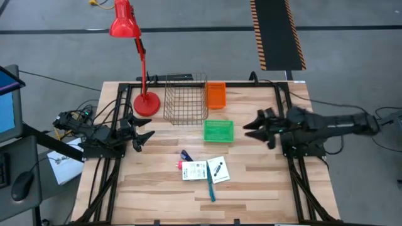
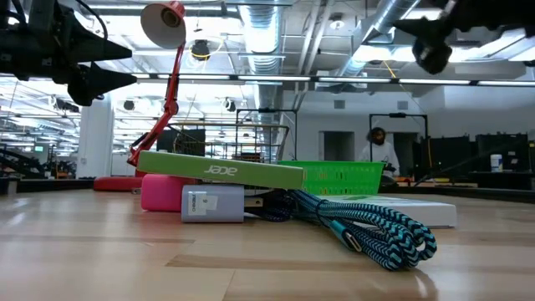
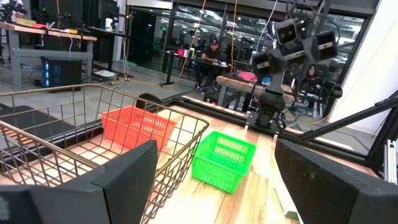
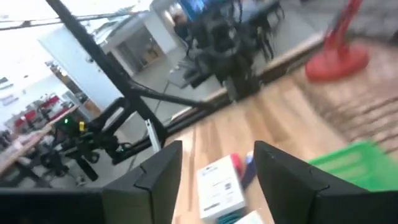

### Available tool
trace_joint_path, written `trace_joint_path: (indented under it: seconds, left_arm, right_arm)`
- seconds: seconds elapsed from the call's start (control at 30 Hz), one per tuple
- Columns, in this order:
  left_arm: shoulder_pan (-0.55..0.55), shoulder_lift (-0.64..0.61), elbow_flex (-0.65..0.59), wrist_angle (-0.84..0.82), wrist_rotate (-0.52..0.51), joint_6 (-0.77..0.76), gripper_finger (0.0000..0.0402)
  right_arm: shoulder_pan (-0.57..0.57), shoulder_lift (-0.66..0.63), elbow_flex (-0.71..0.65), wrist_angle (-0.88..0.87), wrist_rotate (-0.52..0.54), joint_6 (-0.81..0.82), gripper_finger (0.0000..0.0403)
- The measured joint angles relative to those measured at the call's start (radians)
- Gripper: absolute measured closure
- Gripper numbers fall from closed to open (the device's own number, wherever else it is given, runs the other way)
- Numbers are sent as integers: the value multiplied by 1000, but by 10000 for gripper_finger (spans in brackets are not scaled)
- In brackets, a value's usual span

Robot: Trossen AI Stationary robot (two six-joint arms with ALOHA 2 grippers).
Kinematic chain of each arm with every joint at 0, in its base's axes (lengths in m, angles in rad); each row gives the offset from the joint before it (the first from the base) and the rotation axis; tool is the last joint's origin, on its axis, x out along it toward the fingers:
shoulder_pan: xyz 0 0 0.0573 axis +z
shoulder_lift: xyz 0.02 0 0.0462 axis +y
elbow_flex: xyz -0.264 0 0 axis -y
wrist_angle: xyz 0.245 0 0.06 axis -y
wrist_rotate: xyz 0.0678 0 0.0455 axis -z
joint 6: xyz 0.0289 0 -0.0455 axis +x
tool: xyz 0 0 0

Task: Pick and place items into bin
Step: Put the left card reader box into the green bin

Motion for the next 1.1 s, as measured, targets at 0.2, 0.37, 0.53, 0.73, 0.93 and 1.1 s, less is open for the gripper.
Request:
trace_joint_path:
  seconds: [0.2, 0.37, 0.53, 0.73, 0.93, 1.1]
  left_arm:
    - [0, 0, 0, 0, 0, 0, 88]
    - [0, 0, 0, 0, 0, 0, 88]
    - [0, 0, 0, 0, 0, 0, 88]
    - [0, 0, 0, 0, 0, 0, 88]
    - [0, 0, 0, 0, 0, 0, 88]
    - [0, 0, 0, 0, 0, 0, 88]
  right_arm:
    - [141, 276, 1, 285, 130, 316, 193]
    - [251, 450, 1, 469, 312, 510, 197]
    - [319, 575, 1, 595, 428, 652, 203]
    - [393, 702, 1, 726, 476, 750, 209]
    - [420, 795, 1, 810, 460, 827, 214]
    - [419, 857, 3, 851, 344, 852, 204]
